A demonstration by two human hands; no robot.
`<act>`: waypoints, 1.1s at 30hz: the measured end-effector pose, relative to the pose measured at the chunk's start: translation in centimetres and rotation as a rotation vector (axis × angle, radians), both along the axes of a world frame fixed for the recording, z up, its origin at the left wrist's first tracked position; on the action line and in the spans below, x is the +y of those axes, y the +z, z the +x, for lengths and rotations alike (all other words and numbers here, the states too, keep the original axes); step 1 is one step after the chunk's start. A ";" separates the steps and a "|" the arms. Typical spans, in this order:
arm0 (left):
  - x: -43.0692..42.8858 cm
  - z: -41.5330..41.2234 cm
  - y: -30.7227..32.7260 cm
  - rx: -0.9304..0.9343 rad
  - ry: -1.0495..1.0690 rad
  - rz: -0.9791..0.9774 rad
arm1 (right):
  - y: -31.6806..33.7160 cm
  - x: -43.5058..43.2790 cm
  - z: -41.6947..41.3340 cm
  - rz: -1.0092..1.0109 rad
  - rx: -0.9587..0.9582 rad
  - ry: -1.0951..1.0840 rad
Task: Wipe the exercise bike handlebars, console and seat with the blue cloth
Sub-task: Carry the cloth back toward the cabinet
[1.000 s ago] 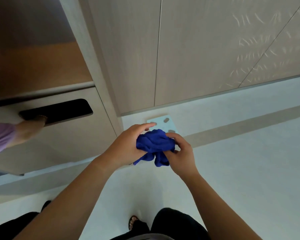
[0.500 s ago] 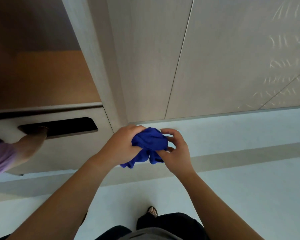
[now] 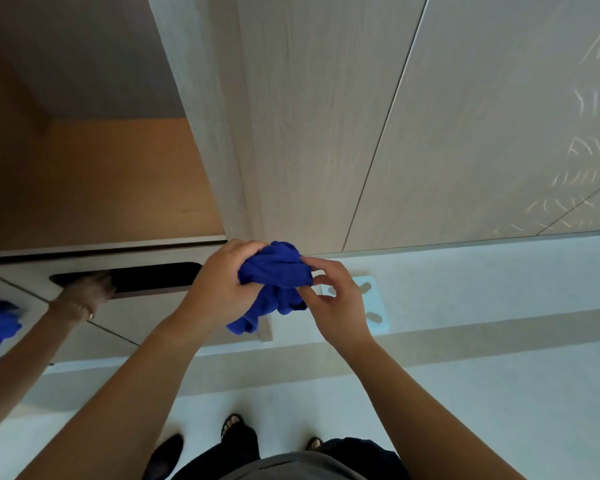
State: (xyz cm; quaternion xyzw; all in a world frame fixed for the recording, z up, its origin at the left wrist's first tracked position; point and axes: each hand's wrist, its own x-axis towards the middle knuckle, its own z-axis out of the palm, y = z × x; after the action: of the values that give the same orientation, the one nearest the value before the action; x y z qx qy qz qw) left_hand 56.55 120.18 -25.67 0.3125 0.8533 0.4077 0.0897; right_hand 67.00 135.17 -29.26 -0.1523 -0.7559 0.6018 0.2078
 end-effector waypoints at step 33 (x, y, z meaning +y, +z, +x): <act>-7.5 -18.5 -4.1 0.239 -0.106 -0.419 | -2.8 -12.6 -16.6 0.295 -0.356 0.138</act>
State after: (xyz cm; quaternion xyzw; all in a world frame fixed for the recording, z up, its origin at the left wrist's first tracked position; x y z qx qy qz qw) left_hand 38.09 112.63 -29.73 0.3773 0.9062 0.1767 0.0723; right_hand 50.40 122.53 -32.05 -0.1719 -0.8690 0.4613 0.0499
